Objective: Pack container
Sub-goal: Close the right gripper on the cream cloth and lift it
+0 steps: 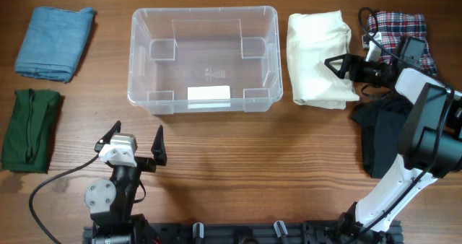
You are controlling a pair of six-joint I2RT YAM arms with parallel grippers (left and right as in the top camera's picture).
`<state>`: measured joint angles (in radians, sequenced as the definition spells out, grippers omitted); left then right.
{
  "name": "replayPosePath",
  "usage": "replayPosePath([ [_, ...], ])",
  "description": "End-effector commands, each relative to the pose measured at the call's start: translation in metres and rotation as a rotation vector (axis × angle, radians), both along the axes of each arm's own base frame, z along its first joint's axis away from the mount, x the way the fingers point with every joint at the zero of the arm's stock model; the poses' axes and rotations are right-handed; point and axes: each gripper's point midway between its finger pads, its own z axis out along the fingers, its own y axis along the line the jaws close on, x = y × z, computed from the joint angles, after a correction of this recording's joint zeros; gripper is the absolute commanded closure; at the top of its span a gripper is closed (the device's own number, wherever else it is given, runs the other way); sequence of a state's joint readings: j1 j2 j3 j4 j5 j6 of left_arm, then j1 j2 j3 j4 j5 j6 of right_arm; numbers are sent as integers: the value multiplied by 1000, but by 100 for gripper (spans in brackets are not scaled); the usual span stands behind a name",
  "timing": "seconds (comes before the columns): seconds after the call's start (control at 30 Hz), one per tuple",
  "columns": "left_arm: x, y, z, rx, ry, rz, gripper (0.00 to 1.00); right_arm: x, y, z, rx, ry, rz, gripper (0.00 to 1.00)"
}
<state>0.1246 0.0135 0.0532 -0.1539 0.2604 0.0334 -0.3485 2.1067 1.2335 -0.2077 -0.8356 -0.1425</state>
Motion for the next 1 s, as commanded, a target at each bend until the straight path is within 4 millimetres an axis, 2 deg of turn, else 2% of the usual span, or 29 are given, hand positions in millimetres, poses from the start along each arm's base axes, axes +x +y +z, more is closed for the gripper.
replayPosePath([
  [0.0, 0, -1, -1, 15, -6, -7, 0, -5, 5, -23, 24, 67, -8, 0],
  [0.4, 0, -1, -1, 15, -6, -7, 0, 5, 43, -17, 28, 24, 70, 0],
  [0.53, 0, -1, -1, 15, -6, -7, 0, 10, 45, -14, 42, 27, 42, 1],
  [0.57, 0, -1, -1, 15, -6, -7, 0, 11, 45, -14, 44, 26, 40, 7],
  [0.6, 0, -1, -1, 15, -6, -7, 0, 11, 44, -14, 46, 28, 35, 20],
  [0.67, 0, -1, -1, 15, -6, -7, 0, 12, 44, -14, 50, 30, 31, 52],
  [0.7, 0, -1, -1, 15, -6, -7, 0, 11, 44, -14, 51, 31, 31, 61],
  [0.77, 0, -1, -1, 15, -6, -7, 0, 11, 45, -14, 51, 33, 31, 87],
  [0.83, 0, -1, -1, 15, -6, -7, 0, 11, 45, -14, 53, 33, 31, 96],
  [0.97, 0, -1, -1, 15, -6, -7, 0, 12, 48, -8, 95, 31, 29, 96],
])
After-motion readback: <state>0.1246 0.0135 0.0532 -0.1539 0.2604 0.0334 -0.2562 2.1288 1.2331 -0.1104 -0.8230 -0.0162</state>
